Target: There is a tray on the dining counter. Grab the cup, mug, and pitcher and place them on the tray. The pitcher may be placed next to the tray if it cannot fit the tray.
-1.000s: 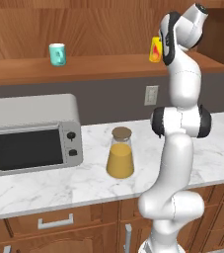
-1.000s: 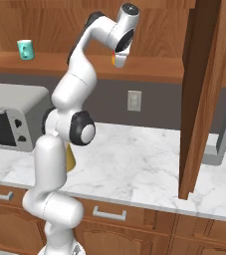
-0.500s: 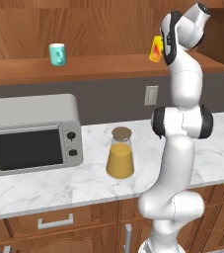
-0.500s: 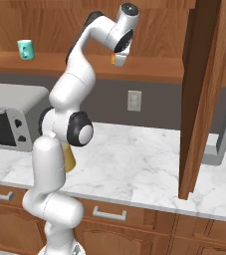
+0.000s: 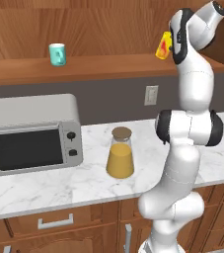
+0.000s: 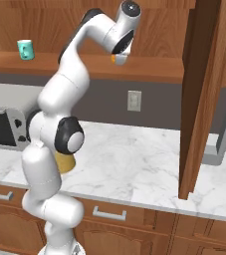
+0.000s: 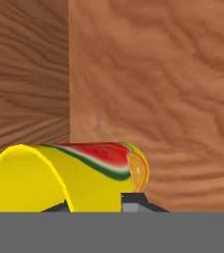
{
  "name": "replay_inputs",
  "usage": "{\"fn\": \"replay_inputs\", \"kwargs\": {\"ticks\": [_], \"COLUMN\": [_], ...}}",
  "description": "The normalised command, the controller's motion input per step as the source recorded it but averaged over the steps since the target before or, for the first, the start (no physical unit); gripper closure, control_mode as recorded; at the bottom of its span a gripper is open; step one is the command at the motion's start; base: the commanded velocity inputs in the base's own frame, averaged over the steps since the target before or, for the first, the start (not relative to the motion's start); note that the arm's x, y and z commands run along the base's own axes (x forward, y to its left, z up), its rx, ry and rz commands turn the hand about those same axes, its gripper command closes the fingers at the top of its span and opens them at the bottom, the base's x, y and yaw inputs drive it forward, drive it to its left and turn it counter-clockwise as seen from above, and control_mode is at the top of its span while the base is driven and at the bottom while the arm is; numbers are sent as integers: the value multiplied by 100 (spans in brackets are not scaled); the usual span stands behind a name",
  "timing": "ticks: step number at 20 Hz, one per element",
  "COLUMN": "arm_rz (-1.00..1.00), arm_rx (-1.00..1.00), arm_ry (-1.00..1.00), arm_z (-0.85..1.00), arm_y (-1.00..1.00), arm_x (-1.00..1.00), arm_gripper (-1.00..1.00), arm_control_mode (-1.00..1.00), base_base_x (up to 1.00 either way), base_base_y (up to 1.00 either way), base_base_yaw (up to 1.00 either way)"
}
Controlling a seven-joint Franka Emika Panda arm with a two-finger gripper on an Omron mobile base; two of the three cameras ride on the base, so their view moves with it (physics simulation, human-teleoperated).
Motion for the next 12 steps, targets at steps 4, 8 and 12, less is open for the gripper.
{"fn": "replay_inputs", "kwargs": {"ticks": [4, 8, 12], "arm_rz": [-7, -8, -5], "arm_rx": [0, 0, 0], "arm_ry": [-18, -19, -14], "arm_z": [-5, -4, 0], "arm_y": [0, 0, 0], "arm_x": [-61, -68, -89], "arm_gripper": [100, 100, 100], "arm_control_mode": [-100, -100, -100], "base_base_x": [0, 0, 0], "base_base_y": [0, 0, 0], "base_base_yaw": [0, 0, 0]}}
